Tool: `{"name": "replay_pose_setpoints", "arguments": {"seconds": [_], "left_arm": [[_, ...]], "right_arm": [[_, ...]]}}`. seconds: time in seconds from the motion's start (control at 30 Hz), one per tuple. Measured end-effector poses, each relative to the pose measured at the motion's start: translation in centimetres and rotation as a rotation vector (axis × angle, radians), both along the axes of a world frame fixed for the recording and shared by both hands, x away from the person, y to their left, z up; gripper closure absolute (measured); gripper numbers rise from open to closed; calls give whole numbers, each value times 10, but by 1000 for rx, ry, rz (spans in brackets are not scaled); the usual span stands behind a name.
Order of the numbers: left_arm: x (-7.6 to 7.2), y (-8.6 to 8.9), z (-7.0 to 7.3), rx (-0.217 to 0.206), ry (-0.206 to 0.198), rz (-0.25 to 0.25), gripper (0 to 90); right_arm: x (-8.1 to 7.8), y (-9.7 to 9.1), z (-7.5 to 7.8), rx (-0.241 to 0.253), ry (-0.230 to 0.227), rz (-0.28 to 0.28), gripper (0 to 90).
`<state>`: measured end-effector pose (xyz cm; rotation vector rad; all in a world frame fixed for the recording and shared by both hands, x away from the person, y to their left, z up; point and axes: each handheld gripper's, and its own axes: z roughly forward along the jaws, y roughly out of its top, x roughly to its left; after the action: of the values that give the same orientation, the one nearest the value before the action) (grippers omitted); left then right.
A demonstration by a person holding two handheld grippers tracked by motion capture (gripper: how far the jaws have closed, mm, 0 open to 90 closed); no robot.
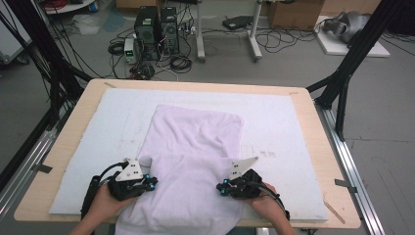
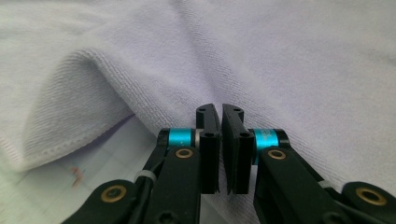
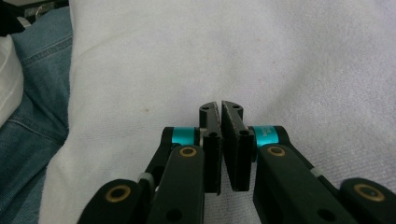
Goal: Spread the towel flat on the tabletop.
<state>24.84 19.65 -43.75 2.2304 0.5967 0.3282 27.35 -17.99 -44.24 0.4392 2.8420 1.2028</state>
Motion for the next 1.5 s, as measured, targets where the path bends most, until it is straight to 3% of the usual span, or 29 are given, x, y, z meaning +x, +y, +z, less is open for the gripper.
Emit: {"name": "replay_pose_setpoints", "arguments": {"seconds": [0.17,0.3,0.4,0.5,0.6,0.67,0.77,0.83,0.9,0.97,1.17,1.27,1.37,1.47,1.5], "left_arm": [[-23,11,9,0,-12,-7,857],[-47,20,24,-36,-12,-32,852],[-54,25,32,-62,-17,-41,791],[-44,30,32,-60,-26,-9,731],[-25,32,22,-59,-23,23,717],[-13,30,13,-56,-8,38,726],[-2,21,-1,-32,28,21,734],[0,15,-5,-37,25,18,739],[1,13,-4,-32,22,7,837],[0,13,-2,-21,17,3,891],[-10,37,15,-47,-4,45,894],[-10,44,16,-48,3,64,850],[-5,43,11,-38,7,77,822],[1,40,7,0,-31,95,851],[3,40,6,-6,-28,100,862]], "right_arm": [[-7,0,3,9,5,35,880],[-23,-1,16,54,4,94,879],[-33,-6,29,99,0,101,844],[-35,-12,33,106,-8,57,768],[-31,-12,24,63,-12,32,709],[-29,-10,16,41,-6,21,690],[-25,-5,3,5,10,14,669],[-24,-5,-1,11,7,13,711],[-23,-7,-2,17,1,6,841],[-23,-7,-2,23,11,23,873],[-32,-17,7,-31,4,51,879],[-36,-24,12,18,32,55,865],[-36,-26,24,48,-8,39,817],[-30,-25,27,41,-32,14,776],[-27,-24,26,33,-37,9,772]]}}
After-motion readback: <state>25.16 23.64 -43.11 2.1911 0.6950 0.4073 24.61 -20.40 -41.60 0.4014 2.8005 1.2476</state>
